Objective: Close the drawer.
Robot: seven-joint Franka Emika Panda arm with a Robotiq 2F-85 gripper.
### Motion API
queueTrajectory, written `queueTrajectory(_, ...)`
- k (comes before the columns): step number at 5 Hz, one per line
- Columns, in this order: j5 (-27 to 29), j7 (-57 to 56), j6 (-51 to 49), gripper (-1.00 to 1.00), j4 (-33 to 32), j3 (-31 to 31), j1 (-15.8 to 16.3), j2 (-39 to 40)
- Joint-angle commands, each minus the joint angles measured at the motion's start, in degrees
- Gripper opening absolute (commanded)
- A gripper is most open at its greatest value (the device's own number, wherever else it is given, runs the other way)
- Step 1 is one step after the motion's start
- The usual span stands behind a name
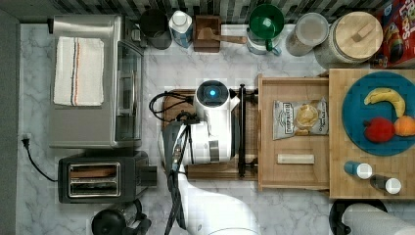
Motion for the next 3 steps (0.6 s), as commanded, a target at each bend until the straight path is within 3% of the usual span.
queueTrajectory(1, -2.1, -8.2, 10.4, -1.00, -1.0, -2.1, -2.6, -3.2)
queueTrajectory(3, -2.8, -11.2, 7.7, -1.00, 0.7, -3.1, -6.0, -3.9)
